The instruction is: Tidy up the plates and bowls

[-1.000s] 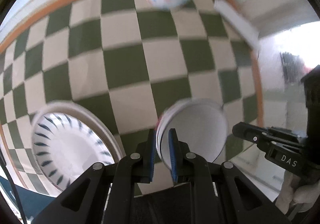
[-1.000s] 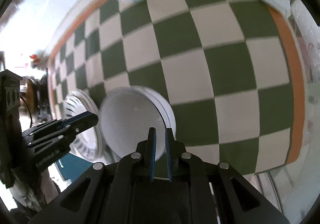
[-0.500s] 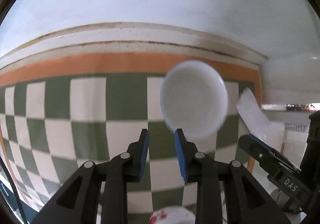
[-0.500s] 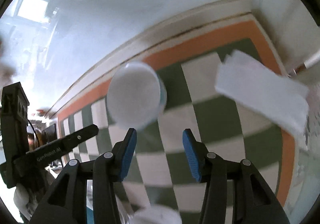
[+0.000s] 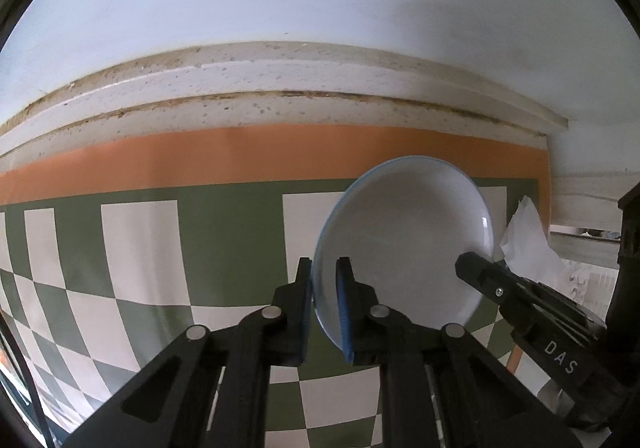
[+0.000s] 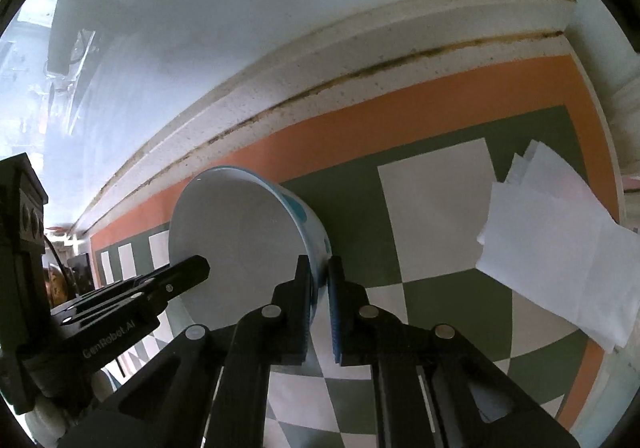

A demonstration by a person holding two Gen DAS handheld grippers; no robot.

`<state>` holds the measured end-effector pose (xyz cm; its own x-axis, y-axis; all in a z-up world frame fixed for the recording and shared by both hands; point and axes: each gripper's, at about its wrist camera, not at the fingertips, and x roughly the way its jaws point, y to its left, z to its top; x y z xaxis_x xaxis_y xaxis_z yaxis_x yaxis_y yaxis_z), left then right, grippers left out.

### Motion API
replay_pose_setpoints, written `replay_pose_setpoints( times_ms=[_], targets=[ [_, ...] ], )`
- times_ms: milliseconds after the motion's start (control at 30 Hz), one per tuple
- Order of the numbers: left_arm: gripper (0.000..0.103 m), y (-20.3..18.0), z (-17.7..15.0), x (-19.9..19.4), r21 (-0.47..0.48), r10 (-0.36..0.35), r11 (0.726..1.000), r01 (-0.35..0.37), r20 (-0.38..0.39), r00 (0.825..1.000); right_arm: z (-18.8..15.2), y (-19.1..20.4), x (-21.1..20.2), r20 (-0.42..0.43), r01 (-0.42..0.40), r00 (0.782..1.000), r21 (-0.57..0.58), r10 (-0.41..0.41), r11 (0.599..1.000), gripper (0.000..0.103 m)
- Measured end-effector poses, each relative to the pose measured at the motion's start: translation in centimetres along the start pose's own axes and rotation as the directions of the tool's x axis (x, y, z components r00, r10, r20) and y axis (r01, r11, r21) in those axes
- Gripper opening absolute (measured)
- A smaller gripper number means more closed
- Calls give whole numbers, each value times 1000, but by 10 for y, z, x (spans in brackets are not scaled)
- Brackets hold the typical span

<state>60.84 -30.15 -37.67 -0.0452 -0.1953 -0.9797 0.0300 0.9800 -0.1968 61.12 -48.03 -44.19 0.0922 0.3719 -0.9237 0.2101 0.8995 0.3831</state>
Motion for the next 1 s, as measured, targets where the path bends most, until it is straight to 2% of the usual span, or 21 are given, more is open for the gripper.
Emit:
replay_pose_setpoints(
  times_ms=[233,567,767,1000],
  targets=[
    [10,-7,-3,-5,2,6,1000,-6,18,1000,-8,8,0,-3,19,1000,-22,-19,1000,8],
    [10,-6,-41,-40,45,-19,999,16,57,998,-40,24,-28,25,19,1000,-43,-18,999,8],
    [10,-5,-79,-71,90,-44,995,36,85,995,-83,33,-56,54,19,998,-48,-17,999,8],
    [10,-7,-140,-101,156,-55,987,38,106,993,-160,32,-93,83,-1,997,-18,2,1000,8]
  ],
)
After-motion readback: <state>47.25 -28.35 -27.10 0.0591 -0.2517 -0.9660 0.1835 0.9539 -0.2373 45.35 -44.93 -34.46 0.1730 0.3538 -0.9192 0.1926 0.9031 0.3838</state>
